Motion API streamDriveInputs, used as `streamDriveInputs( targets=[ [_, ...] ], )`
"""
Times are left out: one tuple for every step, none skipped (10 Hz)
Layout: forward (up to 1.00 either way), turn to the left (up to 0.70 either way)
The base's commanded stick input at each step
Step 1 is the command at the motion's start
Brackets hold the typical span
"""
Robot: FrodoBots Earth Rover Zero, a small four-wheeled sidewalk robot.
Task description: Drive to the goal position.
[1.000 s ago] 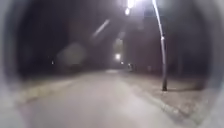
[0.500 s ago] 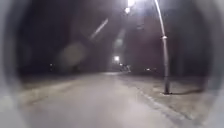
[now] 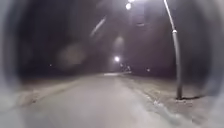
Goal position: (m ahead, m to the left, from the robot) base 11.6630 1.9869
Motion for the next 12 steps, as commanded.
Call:
streamDriveInputs(
  targets=[
    [0.04, 0.0],
    [0.0, 0.0],
    [0.0, 0.0],
    [0.0, 0.0],
    [0.0, 0.0],
    [0.41, 0.0],
    [1.0, 0.0],
    [1.0, 0.0],
    [1.0, 0.0],
    [1.0, 0.0],
    [1.0, 0.0],
    [1.0, 0.0]
  ],
)
